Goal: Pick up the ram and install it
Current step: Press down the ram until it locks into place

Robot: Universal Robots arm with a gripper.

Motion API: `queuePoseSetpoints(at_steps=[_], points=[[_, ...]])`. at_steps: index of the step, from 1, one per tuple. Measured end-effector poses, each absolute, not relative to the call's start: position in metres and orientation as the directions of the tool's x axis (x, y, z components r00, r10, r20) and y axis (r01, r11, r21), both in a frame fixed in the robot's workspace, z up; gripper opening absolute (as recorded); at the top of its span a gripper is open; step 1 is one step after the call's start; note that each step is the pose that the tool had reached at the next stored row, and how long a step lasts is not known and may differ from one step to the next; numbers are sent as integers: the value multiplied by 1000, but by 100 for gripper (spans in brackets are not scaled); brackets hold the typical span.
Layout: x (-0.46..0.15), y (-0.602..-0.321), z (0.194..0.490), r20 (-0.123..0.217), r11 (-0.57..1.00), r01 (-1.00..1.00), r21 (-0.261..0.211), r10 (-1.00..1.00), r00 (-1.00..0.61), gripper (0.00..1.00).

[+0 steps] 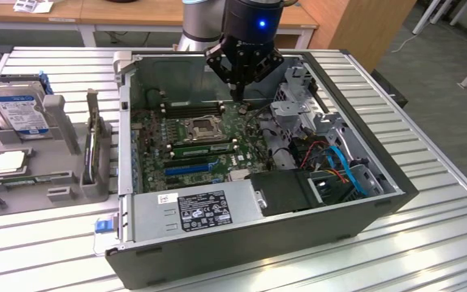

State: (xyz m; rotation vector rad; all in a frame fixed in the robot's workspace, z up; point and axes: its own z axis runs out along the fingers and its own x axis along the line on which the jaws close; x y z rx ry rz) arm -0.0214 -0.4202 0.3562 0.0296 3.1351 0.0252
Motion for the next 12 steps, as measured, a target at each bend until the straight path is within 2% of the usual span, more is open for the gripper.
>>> queuePoseSetpoints(at_steps=[12], points=[[-21, -420, 356, -6, 1000, 20, 16, 21, -1000, 11]])
